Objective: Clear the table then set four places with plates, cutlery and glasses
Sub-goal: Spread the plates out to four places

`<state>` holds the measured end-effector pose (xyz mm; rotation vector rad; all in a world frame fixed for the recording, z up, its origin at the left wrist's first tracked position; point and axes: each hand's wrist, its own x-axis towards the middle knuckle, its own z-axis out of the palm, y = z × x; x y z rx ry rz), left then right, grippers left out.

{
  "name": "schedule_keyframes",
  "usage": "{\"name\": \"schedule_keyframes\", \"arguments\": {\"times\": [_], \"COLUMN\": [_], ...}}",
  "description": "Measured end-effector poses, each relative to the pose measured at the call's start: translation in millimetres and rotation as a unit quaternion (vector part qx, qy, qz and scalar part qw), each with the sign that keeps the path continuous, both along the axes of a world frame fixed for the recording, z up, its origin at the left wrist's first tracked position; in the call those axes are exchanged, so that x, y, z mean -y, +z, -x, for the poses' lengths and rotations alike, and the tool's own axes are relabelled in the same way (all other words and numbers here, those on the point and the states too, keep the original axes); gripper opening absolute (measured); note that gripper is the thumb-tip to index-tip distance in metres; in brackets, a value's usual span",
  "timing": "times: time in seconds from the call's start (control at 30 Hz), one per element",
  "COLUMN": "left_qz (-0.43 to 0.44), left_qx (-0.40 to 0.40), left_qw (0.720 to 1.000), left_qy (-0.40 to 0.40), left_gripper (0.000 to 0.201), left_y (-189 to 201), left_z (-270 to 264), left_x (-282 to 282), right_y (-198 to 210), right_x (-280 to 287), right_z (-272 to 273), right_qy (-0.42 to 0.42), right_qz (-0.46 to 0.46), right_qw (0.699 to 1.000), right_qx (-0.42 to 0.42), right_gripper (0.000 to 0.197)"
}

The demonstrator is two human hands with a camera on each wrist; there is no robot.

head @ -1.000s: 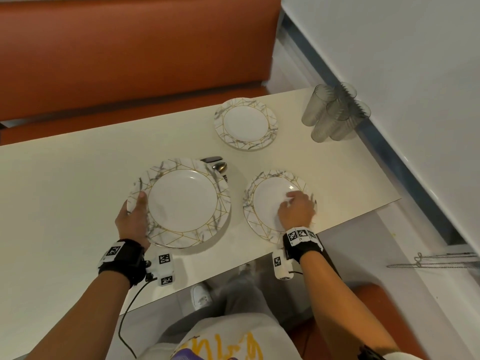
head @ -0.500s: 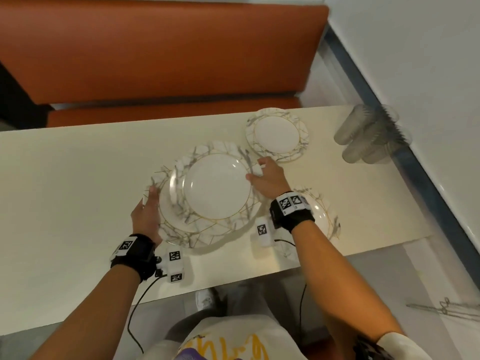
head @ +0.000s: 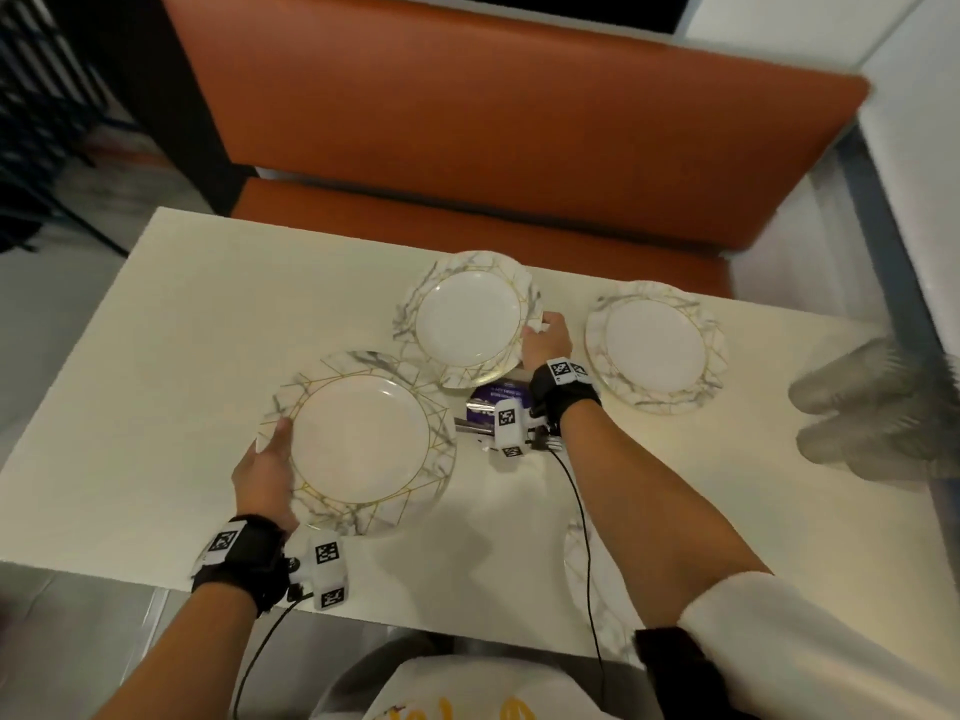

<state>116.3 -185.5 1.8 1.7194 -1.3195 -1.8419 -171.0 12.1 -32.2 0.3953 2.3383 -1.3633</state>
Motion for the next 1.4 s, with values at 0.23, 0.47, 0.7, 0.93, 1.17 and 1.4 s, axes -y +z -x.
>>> {"name": "schedule_keyframes", "arguments": {"times": [0.23,0.47,0.7,0.93,1.17,1.4], "left_qz": [-0.004,0.004,0.008,0.010,0.007,-0.034], "left_qx": [0.018,-0.004,-0.006,-0.016,-0.009,-0.030], "left_qw": [0.996,0.994,0.994,0.996,0.998,0.999], "left_qy": [0.083,0.112,0.109,0.087,0.058,0.003], "left_gripper": [0.048,0.045,0.043,0.040,0.040,0.019], "left_y": [-4.6,-1.1,6.8,13.7,5.0,-16.3], "left_z": [-23.6,-24.8,-16.9,-12.0,-26.4,-39.5], "left_x": [4.4,-2.7,-6.5,-8.8,-0.2,14.7], "right_y": [-38.8,-61.1,-55.7,-50.7,-16.9,-14.5], "right_x": [70.8,97.5,103.5,104.6,98.6,72.9], "right_z": [9.7,27.0,29.8,30.1,-10.8,-110.7], "right_qy": [0.103,0.146,0.168,0.190,0.199,0.406], "right_qz": [-0.058,-0.114,-0.089,-0.084,-0.071,0.009], "right_qw": [0.992,0.981,0.980,0.976,0.974,0.912], "right_qx": [0.041,0.057,0.062,0.064,-0.079,-0.056], "right_gripper": [0.041,0.032,0.040,0.035,0.027,0.035]}}
